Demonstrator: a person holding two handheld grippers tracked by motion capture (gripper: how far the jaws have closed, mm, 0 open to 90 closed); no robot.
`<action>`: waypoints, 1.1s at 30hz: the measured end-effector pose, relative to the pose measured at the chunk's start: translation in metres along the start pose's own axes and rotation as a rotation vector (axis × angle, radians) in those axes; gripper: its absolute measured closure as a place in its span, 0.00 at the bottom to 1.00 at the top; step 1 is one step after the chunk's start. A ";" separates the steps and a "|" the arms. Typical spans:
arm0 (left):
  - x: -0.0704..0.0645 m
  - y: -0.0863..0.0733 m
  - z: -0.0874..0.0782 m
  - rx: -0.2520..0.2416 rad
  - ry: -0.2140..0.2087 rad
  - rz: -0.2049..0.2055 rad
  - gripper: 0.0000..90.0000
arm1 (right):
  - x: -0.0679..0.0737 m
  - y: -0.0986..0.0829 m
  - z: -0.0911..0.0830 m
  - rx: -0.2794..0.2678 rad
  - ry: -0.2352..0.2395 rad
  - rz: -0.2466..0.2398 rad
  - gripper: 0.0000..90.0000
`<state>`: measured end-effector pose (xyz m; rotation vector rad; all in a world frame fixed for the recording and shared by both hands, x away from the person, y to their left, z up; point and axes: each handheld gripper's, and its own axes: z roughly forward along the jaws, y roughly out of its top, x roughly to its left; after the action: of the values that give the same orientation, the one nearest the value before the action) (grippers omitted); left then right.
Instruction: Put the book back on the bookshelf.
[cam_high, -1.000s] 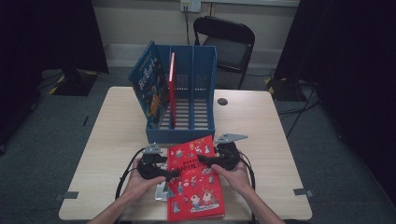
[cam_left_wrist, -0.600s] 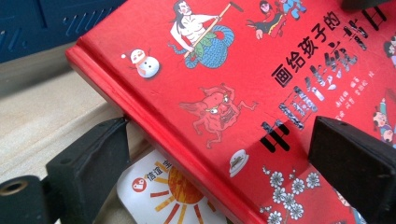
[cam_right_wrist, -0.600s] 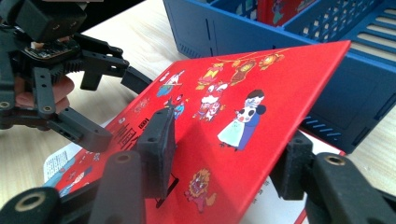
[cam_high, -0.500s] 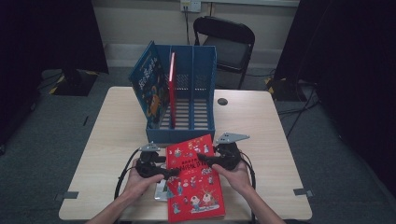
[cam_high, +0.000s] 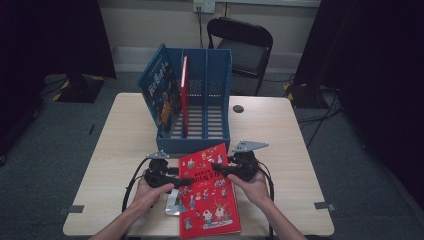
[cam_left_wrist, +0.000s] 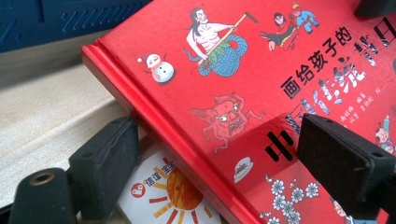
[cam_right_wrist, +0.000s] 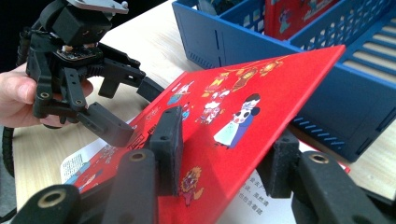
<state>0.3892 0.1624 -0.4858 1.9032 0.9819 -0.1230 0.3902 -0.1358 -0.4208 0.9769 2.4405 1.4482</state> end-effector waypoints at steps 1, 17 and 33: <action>-0.001 0.001 0.000 -0.002 0.001 0.002 0.15 | 0.000 0.000 0.000 0.000 0.001 0.001 0.63; -0.004 0.004 -0.015 -0.089 -0.013 0.002 0.18 | 0.014 0.021 -0.010 -0.074 0.050 -0.078 0.75; -0.006 0.008 -0.016 -0.136 -0.094 0.011 0.16 | 0.019 0.026 -0.020 -0.140 0.092 -0.091 0.80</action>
<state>0.3854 0.1696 -0.4687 1.7626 0.8942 -0.1355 0.3789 -0.1310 -0.3852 0.7770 2.3721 1.6402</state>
